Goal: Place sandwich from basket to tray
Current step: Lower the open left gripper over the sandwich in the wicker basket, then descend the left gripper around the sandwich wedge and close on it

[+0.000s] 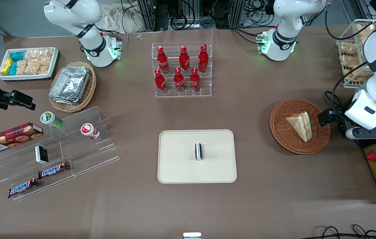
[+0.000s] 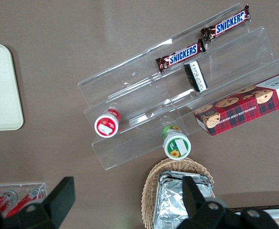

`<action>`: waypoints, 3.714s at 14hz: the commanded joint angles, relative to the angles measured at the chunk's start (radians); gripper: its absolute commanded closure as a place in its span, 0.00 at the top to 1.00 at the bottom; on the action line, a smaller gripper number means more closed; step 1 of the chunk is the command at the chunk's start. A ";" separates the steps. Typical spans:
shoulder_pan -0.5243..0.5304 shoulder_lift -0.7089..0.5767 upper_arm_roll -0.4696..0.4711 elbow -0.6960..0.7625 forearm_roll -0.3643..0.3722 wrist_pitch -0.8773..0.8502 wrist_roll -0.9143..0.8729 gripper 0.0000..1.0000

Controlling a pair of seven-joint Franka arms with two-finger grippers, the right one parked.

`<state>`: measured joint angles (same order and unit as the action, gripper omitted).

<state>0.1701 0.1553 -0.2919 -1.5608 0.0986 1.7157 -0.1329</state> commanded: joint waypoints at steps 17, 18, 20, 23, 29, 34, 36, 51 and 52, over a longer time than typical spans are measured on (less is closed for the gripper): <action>0.011 -0.101 0.013 -0.362 0.021 0.204 -0.295 0.99; 0.011 -0.117 0.013 -0.424 0.021 0.247 -0.347 0.99; 0.011 -0.125 0.013 -0.499 0.021 0.303 -0.460 0.98; 0.041 -0.123 0.013 -0.585 0.015 0.384 -0.487 0.98; 0.065 -0.114 0.013 -0.680 0.012 0.493 -0.487 0.99; 0.095 -0.102 0.019 -0.751 0.007 0.588 -0.490 0.99; 0.104 -0.088 0.019 -0.775 0.006 0.605 -0.490 0.99; 0.138 0.003 0.020 -0.938 -0.054 0.988 -0.496 0.99; 0.138 0.007 0.020 -0.938 -0.054 0.990 -0.496 0.99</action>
<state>0.2964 0.1666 -0.2641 -2.4590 0.0437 2.6424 -0.6122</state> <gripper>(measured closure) 0.004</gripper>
